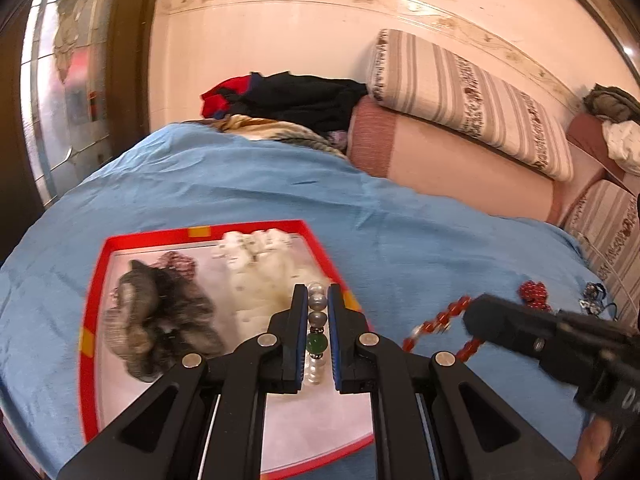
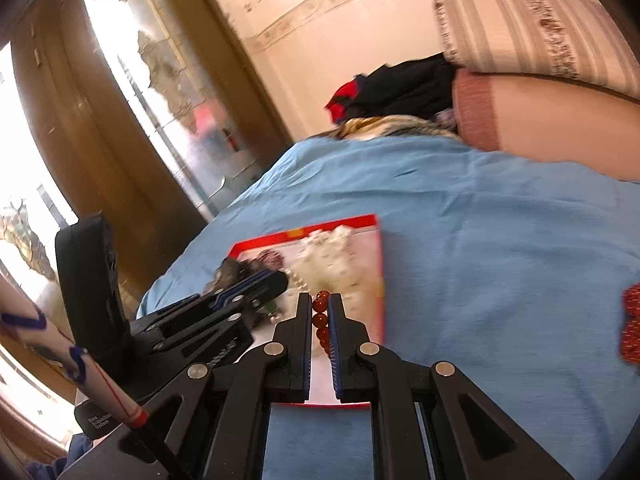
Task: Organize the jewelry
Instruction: 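Carry the pearl and red beaded bracelets over the box with both tools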
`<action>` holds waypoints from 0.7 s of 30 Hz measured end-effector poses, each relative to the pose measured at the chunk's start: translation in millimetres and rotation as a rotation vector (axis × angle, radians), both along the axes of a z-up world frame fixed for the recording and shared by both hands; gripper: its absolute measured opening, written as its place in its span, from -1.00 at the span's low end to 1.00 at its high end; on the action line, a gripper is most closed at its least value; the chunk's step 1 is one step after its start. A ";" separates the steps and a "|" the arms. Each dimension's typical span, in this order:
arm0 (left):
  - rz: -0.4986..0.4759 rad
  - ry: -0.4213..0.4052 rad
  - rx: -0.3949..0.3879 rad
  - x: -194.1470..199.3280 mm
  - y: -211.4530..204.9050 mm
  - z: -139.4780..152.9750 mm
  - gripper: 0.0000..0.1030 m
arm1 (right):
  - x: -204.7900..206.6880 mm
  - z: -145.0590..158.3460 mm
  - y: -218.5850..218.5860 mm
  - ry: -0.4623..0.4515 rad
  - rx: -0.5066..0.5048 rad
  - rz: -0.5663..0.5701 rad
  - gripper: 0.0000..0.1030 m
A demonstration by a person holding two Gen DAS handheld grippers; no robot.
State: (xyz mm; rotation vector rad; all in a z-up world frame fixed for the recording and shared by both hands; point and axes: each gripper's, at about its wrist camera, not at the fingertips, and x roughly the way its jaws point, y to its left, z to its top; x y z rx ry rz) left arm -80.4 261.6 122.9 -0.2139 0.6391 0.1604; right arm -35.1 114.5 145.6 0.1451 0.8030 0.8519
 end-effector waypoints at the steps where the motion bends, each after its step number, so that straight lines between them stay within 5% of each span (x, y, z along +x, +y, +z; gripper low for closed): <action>1: 0.013 0.005 -0.004 -1.6 6.0 -1.6 -0.82 | -1.1 -2.5 7.8 0.012 -0.001 0.014 -0.84; 12: 0.148 0.123 -0.061 -9.1 67.7 -35.4 -0.82 | -5.7 -36.6 69.6 0.088 -0.045 0.096 -0.84; 21: 0.193 0.199 -0.053 -2.5 78.0 -50.9 -0.82 | 13.1 -66.9 65.0 0.125 -0.127 0.037 -0.84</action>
